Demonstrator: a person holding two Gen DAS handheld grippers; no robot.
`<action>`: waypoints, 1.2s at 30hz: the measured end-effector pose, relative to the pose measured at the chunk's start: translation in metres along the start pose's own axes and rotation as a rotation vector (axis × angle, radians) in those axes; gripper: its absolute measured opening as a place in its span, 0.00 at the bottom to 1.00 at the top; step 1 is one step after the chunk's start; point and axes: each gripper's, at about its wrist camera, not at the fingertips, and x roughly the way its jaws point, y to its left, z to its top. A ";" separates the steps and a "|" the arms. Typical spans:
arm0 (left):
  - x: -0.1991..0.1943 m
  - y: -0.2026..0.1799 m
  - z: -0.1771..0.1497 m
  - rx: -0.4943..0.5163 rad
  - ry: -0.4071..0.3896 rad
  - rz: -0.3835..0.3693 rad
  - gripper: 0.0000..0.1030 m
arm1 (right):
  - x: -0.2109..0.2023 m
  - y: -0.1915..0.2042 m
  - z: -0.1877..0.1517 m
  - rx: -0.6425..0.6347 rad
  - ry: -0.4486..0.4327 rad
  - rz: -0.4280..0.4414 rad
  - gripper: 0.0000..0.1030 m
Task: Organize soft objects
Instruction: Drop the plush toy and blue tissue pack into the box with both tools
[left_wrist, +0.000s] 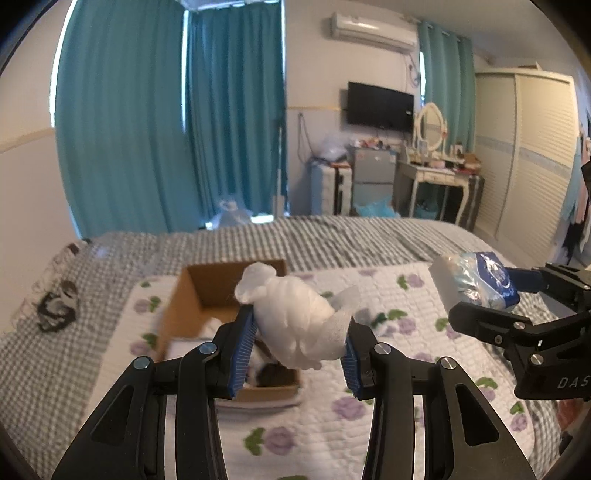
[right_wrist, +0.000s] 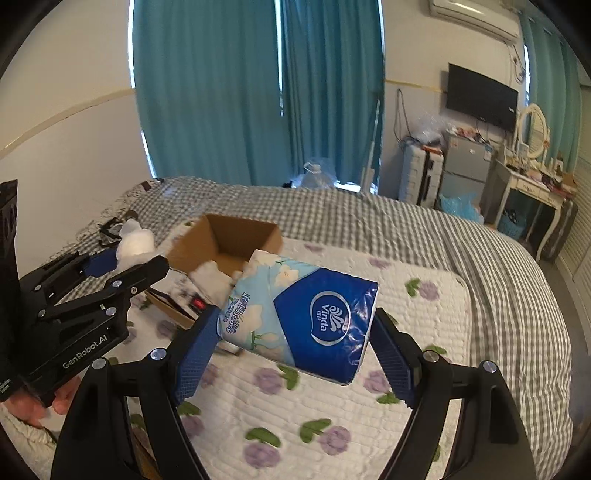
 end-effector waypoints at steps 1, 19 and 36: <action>-0.002 0.006 0.001 0.000 -0.006 0.004 0.40 | 0.001 0.005 0.003 -0.006 -0.002 0.007 0.78; 0.114 0.116 -0.003 0.011 0.091 0.089 0.40 | 0.156 0.079 0.074 -0.027 0.030 0.133 0.78; 0.181 0.118 -0.015 0.026 0.191 0.014 0.64 | 0.247 0.055 0.088 0.081 0.053 0.150 0.94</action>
